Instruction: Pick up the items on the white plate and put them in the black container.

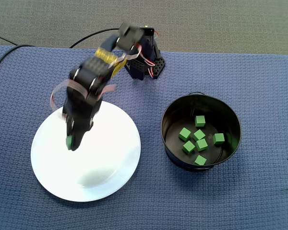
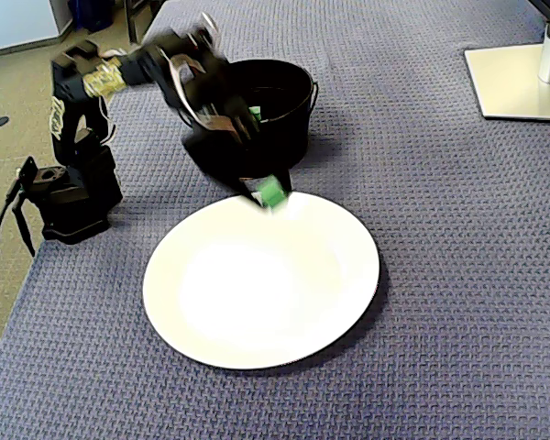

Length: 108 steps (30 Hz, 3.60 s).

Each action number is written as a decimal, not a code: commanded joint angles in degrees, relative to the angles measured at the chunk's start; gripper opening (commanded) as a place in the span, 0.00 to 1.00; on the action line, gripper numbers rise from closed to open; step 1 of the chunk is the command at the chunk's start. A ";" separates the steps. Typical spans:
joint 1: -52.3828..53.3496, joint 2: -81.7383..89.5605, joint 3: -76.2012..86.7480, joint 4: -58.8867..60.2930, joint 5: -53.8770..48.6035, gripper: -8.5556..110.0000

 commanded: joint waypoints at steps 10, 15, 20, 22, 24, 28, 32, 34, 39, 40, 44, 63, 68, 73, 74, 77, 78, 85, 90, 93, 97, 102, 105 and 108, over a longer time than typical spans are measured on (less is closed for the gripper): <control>-37.62 43.07 8.35 -0.79 7.91 0.07; -48.96 46.32 23.29 -0.79 7.56 0.07; -53.17 48.08 46.67 -10.90 7.56 0.07; -55.37 47.72 54.84 -15.29 7.12 0.07; -57.13 47.29 61.52 -20.13 7.82 0.07; -59.15 46.93 68.64 -24.79 7.29 0.07; -58.62 48.08 69.61 -23.99 7.29 0.07; -58.27 48.08 70.31 -23.82 6.50 0.12; -57.22 48.78 70.05 -22.32 5.45 0.35; -56.78 48.96 68.64 -21.09 5.54 0.37; -55.02 50.19 58.89 -11.87 2.81 0.40; -19.86 68.82 71.28 -43.07 -34.98 0.26; -21.80 76.46 89.91 -47.55 -36.30 0.25; -24.43 81.65 104.06 -52.82 -38.06 0.24; -24.70 82.62 105.82 -52.21 -37.97 0.24; -25.14 85.87 109.86 -48.52 -38.41 0.24; -25.31 86.92 109.95 -44.30 -38.58 0.24; -28.30 94.31 112.94 -24.08 -39.55 0.25; -30.32 100.63 116.54 -14.15 -40.43 0.25; -32.17 104.06 116.63 -5.45 -41.13 0.26; -33.40 107.67 118.30 0.26 -42.80 0.27; -33.22 108.72 118.39 8.53 -46.14 0.25; -32.96 108.81 118.39 12.66 -45.79 0.22; -32.34 108.90 118.48 15.47 -45.70 0.24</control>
